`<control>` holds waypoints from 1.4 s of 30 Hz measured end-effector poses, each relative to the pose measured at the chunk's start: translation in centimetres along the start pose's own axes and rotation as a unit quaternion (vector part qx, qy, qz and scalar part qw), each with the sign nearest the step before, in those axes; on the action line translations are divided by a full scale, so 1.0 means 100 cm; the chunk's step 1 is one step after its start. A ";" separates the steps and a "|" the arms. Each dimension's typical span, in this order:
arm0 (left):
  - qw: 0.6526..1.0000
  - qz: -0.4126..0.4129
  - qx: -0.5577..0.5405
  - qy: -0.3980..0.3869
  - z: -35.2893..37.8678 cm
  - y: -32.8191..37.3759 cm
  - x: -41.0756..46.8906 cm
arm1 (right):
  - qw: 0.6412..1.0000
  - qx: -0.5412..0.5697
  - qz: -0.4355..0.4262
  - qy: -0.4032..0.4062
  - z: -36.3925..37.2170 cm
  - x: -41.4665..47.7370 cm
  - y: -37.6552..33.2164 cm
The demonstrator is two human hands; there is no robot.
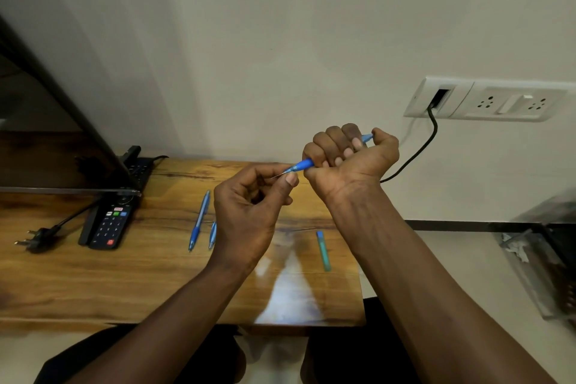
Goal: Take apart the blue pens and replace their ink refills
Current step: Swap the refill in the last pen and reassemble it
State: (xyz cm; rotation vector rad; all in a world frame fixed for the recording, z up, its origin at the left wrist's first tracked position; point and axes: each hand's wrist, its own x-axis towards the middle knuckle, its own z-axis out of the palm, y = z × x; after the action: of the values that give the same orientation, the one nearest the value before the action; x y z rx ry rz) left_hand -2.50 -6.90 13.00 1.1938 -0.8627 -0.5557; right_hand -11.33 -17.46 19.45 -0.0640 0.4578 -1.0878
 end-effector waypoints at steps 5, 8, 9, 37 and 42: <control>1.000 -0.002 -0.002 0.000 0.000 0.002 0.000 | 1.000 -0.006 -0.004 -0.004 0.002 -0.001 0.001; 1.000 -0.003 -0.003 0.003 -0.001 0.002 0.001 | 1.000 -0.001 -0.008 -0.009 0.002 -0.001 0.002; 1.000 -0.004 -0.003 0.002 -0.002 0.002 0.001 | 1.000 0.002 -0.004 -0.012 0.001 -0.001 0.003; 1.000 -0.025 -0.014 -0.003 0.001 0.003 -0.002 | 1.000 -0.004 0.010 -0.022 -0.001 0.001 0.002; 1.000 -0.019 -0.012 -0.007 0.000 0.004 -0.002 | 0.999 -0.010 0.019 -0.038 -0.002 0.002 -0.001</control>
State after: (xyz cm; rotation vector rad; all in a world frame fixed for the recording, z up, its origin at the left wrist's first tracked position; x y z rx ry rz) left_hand -2.59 -6.64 13.33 1.1882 -0.8456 -0.6037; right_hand -11.39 -17.69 19.25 -0.1129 0.4008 -1.0395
